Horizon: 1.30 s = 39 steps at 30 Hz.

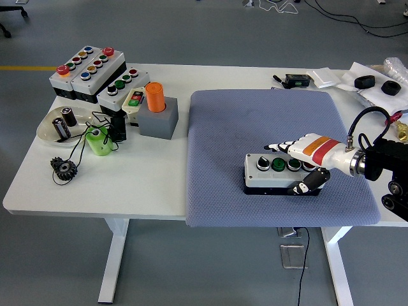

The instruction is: Pick up the button,place it on the desk,press the button,press the button

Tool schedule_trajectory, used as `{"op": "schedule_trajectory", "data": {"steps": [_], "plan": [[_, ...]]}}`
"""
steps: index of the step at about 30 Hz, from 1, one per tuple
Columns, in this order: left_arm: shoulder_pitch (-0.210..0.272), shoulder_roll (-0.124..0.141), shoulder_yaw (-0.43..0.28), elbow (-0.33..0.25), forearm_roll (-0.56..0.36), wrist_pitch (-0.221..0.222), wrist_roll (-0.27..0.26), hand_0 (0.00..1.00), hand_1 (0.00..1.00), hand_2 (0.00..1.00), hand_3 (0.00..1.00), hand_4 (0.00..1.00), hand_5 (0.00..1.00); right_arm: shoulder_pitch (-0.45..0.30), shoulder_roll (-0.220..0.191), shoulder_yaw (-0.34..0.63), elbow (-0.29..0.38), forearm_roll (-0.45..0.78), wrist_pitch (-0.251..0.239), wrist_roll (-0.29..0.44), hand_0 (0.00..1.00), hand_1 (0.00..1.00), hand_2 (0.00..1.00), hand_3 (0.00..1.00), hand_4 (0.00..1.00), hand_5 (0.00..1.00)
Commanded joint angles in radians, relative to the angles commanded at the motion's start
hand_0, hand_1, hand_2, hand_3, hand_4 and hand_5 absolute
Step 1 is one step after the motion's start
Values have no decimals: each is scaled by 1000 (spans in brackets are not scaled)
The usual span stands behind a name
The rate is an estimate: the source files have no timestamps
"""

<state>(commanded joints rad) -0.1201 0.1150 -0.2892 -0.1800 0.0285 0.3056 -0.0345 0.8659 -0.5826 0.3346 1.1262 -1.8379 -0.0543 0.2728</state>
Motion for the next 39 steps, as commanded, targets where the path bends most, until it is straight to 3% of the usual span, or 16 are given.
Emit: {"op": "schedule_trajectory", "data": {"steps": [1, 6, 7, 12, 13, 14, 24, 25, 30, 31, 36, 37, 39], "plan": [[1, 0, -2, 0, 2, 0, 1, 661, 716, 712, 508, 332, 998, -1, -1, -1, 2, 7, -3, 3, 723, 738, 946, 998, 791, 255], [4, -1, -12, 0, 16, 1, 4, 661, 716, 712, 508, 332, 998, -6, -5, 0, 11, 19, -7, 7, 723, 738, 946, 998, 791, 255], [5, 0, -14, 0, 18, 1, 4, 661, 716, 712, 508, 331, 998, -9, -8, 5, 17, 24, -3, 3, 833, 818, 971, 998, 815, 279], [7, 0, -21, 0, 27, 1, 5, 661, 716, 712, 508, 331, 998, -21, -26, 25, 50, 50, 10, -9, 833, 818, 971, 998, 815, 279], [7, 0, -16, 0, 22, 0, 4, 661, 716, 712, 508, 331, 998, -27, -33, 36, 62, 64, 14, -12, 930, 882, 991, 998, 825, 300], [6, 0, -15, 0, 21, 0, 4, 661, 716, 712, 508, 331, 998, -34, -40, 48, 74, 74, 17, -15, 930, 882, 991, 998, 825, 300], [0, 2, -8, 0, 5, -1, -2, 661, 716, 713, 508, 331, 998, -161, -144, 278, 246, 159, 27, -40, 927, 885, 988, 998, 819, 312], [0, 3, -8, 0, 6, -1, -1, 661, 716, 714, 508, 330, 998, -173, -153, 303, 260, 161, 22, -50, 766, 724, 866, 929, 747, 639], [-1, 3, -12, 0, 12, -1, 0, 661, 716, 714, 508, 330, 998, -231, -195, 393, 323, 182, -41, -76, 766, 724, 866, 929, 747, 639], [-1, 3, -12, 0, 11, -1, 0, 661, 715, 713, 508, 330, 998, -240, -203, 403, 333, 188, -53, -78, 320, 119, 292, 829, 690, 763], [-1, 1, -21, 0, 24, 0, 3, 661, 715, 713, 508, 330, 998, -266, -229, 410, 353, 207, -56, -104, 320, 119, 292, 829, 690, 763], [-1, 2, -14, 0, 17, -1, 1, 659, 715, 713, 508, 328, 998, -276, -232, 413, 355, 210, -53, -109, 79, 2, 89, 729, 649, 794], [-2, 2, -13, 0, 14, -1, 0, 659, 715, 713, 508, 328, 998, -288, -236, 418, 357, 214, -41, -115, 79, 2, 89, 729, 649, 794]]}}
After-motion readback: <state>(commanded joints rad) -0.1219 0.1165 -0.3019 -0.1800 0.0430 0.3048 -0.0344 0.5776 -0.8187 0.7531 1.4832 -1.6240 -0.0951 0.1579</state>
